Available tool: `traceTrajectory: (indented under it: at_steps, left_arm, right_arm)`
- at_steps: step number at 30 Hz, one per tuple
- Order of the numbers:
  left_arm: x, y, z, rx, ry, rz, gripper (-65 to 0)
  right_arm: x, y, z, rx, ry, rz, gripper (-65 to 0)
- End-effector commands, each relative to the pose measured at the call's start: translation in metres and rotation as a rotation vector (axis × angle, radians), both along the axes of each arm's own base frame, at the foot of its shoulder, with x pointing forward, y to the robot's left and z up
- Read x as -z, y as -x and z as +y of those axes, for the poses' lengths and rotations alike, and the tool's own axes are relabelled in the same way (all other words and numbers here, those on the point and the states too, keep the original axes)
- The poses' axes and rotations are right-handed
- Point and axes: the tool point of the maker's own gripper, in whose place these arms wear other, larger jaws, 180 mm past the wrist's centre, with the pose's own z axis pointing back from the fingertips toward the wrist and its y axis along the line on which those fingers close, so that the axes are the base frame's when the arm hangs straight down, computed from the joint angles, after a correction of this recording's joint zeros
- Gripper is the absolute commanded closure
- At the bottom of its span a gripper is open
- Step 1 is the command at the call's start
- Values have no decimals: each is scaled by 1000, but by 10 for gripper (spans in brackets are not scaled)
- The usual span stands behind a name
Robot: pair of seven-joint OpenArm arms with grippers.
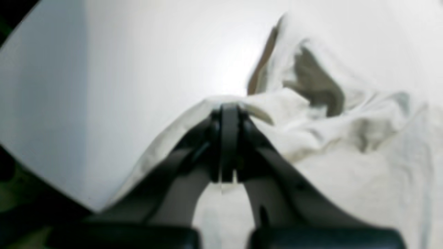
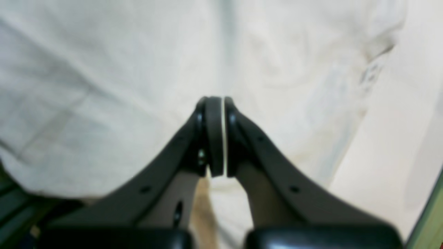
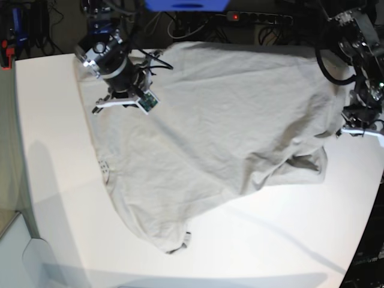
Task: Layout the t-shirt on the table in an organized manner, then fold the t-shirt properly
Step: 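Grasp the shirt hem with both grippers and pull it taut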
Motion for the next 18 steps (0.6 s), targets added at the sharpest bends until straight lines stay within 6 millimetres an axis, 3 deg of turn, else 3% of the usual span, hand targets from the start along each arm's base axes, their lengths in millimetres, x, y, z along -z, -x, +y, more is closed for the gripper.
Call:
traceTrajectory:
  at_steps: [1,4,8,10,14,18]
  left_arm:
    - [-17,-15,8,-11,-22,-54,-5]
    - [-21,-32,9,-20,2,-81,-26]
    - [-28,-60,13,-39,42,-121,-214]
    - [-32,-69,15,-45,51,-137,-279]
    - [-34,-89,17,-60,92,-154,-288]
    - [-3,-105,18,-93,185,-91,-288]
  right_arm:
    - [-9,-5,5,15,-33,-33,0]
    - [-10,-5,6,16,-35,-33,0]
    - [-10,-6,7,15,-37,-35,0]
    - [-10,-6,7,15,-37,-37,0]
    - [-13,-11,6,13,-35,-49,0]
    - [-13,-12,6,13,-35,-50,0]
